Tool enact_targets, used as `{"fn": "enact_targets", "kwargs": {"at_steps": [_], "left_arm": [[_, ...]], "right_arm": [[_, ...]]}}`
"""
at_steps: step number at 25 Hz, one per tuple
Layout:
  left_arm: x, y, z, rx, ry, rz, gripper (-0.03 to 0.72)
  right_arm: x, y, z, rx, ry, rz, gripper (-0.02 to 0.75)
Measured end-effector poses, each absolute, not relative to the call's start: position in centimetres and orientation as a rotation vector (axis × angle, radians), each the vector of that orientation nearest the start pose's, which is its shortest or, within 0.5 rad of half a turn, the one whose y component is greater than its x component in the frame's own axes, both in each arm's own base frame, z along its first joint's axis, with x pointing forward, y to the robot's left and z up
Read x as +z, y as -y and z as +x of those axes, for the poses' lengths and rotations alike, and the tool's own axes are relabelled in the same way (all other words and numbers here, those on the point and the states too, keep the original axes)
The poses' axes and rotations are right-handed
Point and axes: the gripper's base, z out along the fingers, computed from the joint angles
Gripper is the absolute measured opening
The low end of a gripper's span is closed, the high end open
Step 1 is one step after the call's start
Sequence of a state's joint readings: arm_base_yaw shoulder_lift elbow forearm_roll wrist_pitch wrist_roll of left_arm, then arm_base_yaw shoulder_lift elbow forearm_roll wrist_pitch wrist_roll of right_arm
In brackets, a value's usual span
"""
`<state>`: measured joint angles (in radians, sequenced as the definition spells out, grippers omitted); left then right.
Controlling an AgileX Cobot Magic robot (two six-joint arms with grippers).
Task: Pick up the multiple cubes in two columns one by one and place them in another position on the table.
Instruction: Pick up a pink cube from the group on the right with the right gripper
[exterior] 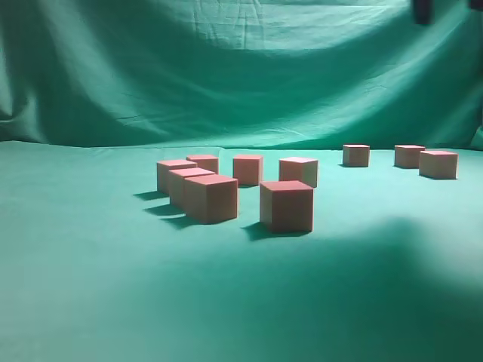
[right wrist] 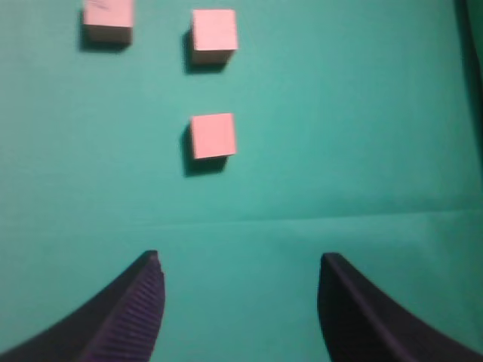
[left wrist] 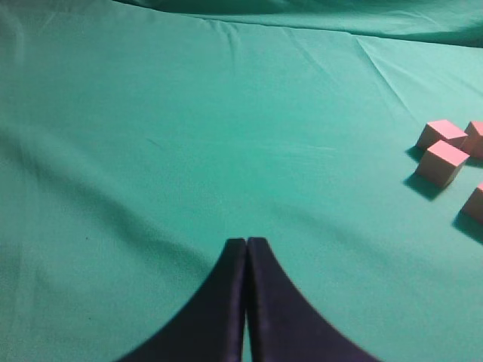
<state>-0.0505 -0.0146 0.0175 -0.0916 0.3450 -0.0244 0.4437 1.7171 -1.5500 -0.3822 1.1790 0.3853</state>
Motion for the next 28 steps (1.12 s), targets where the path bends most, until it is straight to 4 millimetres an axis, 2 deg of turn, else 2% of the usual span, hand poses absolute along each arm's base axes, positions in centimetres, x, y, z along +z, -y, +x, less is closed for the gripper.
{"fn": "enact_targets", "kwargs": {"at_steps": [2,4,8,12,15,19,28], "left_arm": [[17.7,0.5,5.3,-0.142,-1.832,-0.033,0.0],[17.7,0.5,5.3,-0.142,-1.832,-0.033,0.0],[17.7,0.5,5.3,-0.142,-1.832,-0.033,0.0],[17.7,0.5,5.3,-0.142,-1.832,-0.033,0.0],[17.7,0.5,5.3,-0.142,-1.832,-0.033,0.0],[17.7,0.5,5.3,-0.142,-1.832,-0.033,0.0],[17.7,0.5,5.3,-0.142,-1.832,-0.033,0.0]], "right_arm": [[30.9,-9.6,35.4,-0.278,-2.729,-0.104,0.412],[29.6,-7.6,36.8,-0.243,-2.756,-0.079,0.412],[25.8,-5.3,39.4,-0.178,-2.808,-0.125,0.412],[22.2,-5.6,41.2,-0.104,-2.818,-0.329,0.412],[20.4,-6.1,41.9,-0.05,-2.812,-0.401,0.412],[19.0,-6.5,42.6,-0.007,-2.784,-0.449,0.412],[17.0,-6.9,43.7,0.034,-2.743,-0.416,0.412]]}}
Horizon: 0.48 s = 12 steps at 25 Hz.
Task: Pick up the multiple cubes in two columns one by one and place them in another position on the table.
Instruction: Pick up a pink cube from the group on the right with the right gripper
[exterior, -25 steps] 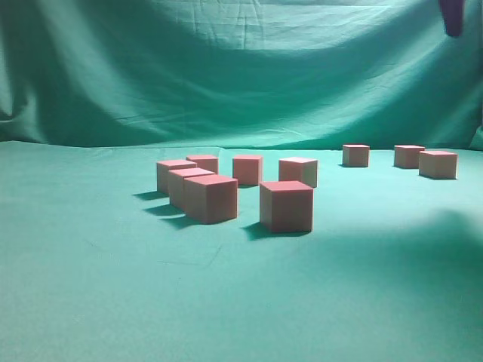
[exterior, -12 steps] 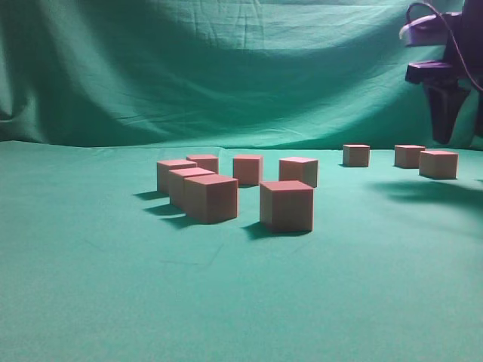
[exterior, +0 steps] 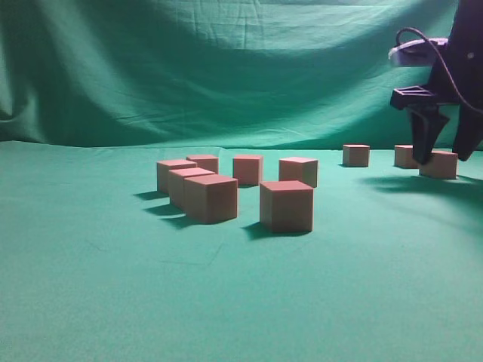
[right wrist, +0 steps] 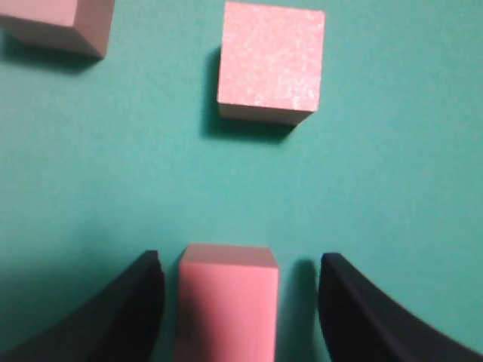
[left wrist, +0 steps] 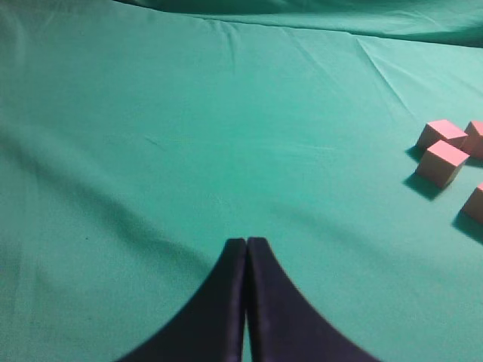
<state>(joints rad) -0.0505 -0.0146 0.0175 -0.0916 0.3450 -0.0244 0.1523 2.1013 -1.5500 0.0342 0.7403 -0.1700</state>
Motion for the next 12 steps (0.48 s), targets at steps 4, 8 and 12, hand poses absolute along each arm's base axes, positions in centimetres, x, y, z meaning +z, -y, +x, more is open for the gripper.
{"fn": "enact_targets", "kwargs": {"at_steps": [4,8,12], "left_arm": [[17.71,0.55,5.28,-0.142,-1.832,-0.033,0.0],[17.71,0.55,5.28,-0.142,-1.832,-0.033,0.0],[17.71,0.55,5.28,-0.142,-1.832,-0.033,0.0]], "right_arm": [[16.19,-7.09,43.91,0.059,-2.75,-0.397,0.412],[16.21,-7.21,43.94,0.08,-2.747,-0.38,0.258],[16.7,-7.44,43.92,0.122,-2.774,-0.358,0.26]]}}
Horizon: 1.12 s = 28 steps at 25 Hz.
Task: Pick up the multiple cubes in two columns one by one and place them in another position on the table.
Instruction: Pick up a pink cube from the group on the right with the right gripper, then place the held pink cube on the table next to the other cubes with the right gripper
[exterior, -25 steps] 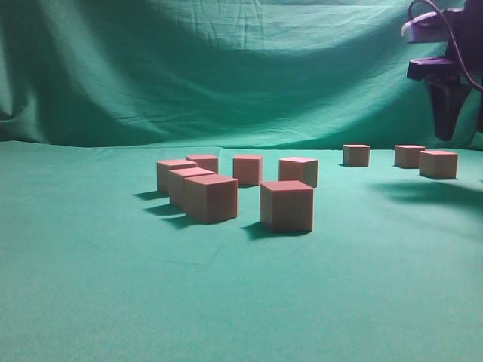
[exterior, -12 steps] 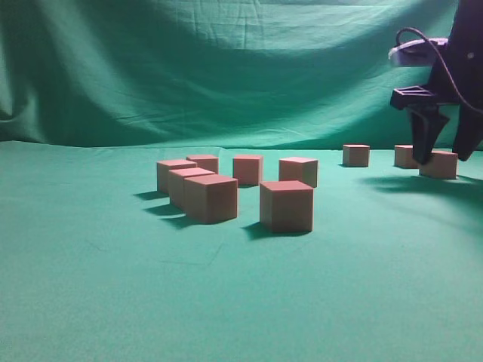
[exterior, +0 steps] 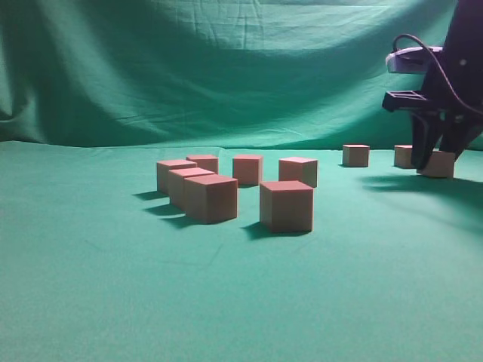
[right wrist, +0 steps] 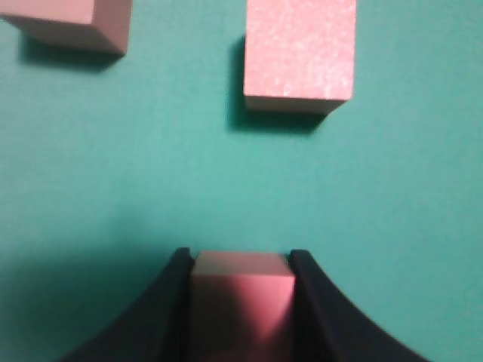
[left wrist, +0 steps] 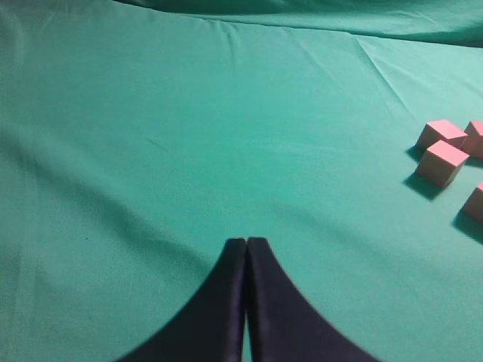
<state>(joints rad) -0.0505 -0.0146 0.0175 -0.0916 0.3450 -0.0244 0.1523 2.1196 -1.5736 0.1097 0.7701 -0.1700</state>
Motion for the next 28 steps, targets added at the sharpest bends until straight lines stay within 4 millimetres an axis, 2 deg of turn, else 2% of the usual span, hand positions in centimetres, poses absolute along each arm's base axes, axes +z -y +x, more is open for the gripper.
{"fn": "enact_targets", "kwargs": {"at_steps": [3,7,10,13,17,20,23,28], "left_arm": [[17.7,0.5,5.3,-0.142,-1.832,-0.033,0.0],[17.7,0.5,5.3,-0.142,-1.832,-0.033,0.0],[17.7,0.5,5.3,-0.142,-1.832,-0.033,0.0],[17.7,0.5,5.3,-0.142,-1.832,-0.033,0.0],[17.7,0.5,5.3,-0.142,-1.832,-0.033,0.0],[17.7,0.5,5.3,-0.142,-1.832,-0.033,0.0],[17.7,0.5,5.3,-0.142,-1.832,-0.033,0.0],[17.7,0.5,5.3,-0.142,-1.832,-0.033,0.0]], "right_arm": [[18.4,-7.8,44.0,0.181,-2.829,-0.352,0.26],[22.9,-9.1,44.2,0.283,-2.882,-0.399,0.26],[26.1,-10.4,44.2,0.367,-2.823,-0.422,0.26],[29.4,-11.4,42.9,0.471,-2.755,-0.424,0.26],[35.3,-12.4,39.0,0.509,-2.626,-0.484,0.26],[38.3,-12.6,35.3,0.511,-2.562,-0.55,0.26],[39.2,-12.6,31.7,0.525,-2.554,-0.59,0.26],[38.0,-13.6,26.1,0.537,-2.563,-0.797,0.26]]}}
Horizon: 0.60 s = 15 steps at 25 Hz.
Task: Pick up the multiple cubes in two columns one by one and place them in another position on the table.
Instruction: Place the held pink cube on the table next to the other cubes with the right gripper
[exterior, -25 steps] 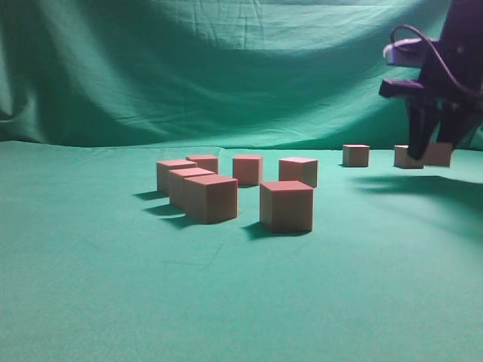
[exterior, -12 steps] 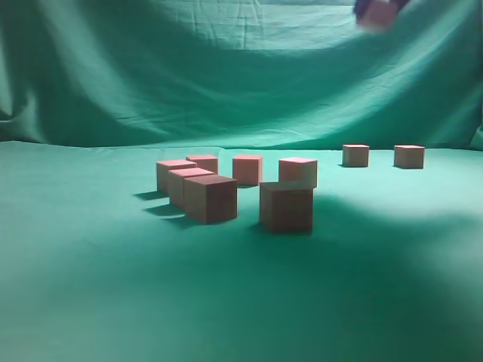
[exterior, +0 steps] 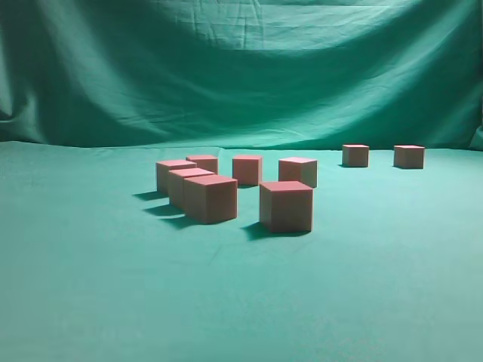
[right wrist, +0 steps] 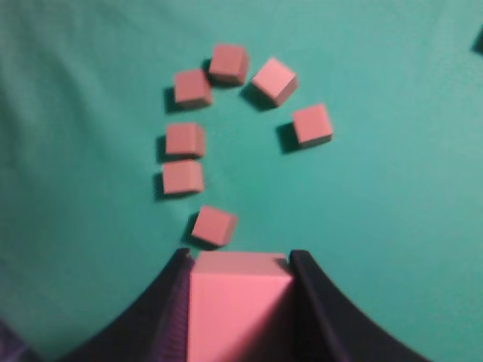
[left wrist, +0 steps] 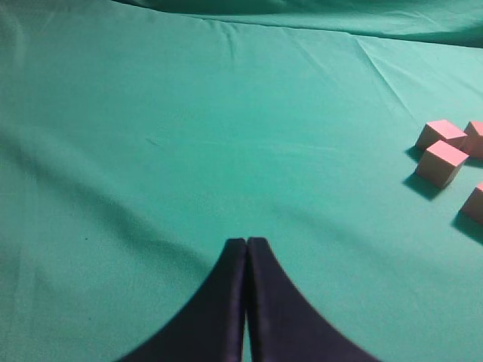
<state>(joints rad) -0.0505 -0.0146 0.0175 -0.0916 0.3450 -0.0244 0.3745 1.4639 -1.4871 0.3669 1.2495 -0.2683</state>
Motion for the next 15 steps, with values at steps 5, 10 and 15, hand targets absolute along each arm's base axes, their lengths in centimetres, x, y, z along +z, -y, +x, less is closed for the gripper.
{"fn": "enact_targets", "kwargs": {"at_steps": [5,10,15], "left_arm": [[17.7,0.5,5.3,-0.142,-1.832,-0.033,0.0],[17.7,0.5,5.3,-0.142,-1.832,-0.033,0.0],[17.7,0.5,5.3,-0.142,-1.832,-0.033,0.0]], "right_arm": [[35.2,-15.2,21.6,0.562,-2.583,-1.053,0.26],[32.5,-16.7,20.7,0.593,-2.633,-1.192,0.26],[30.2,-18.1,22.1,0.656,-2.698,-1.172,0.26]]}}
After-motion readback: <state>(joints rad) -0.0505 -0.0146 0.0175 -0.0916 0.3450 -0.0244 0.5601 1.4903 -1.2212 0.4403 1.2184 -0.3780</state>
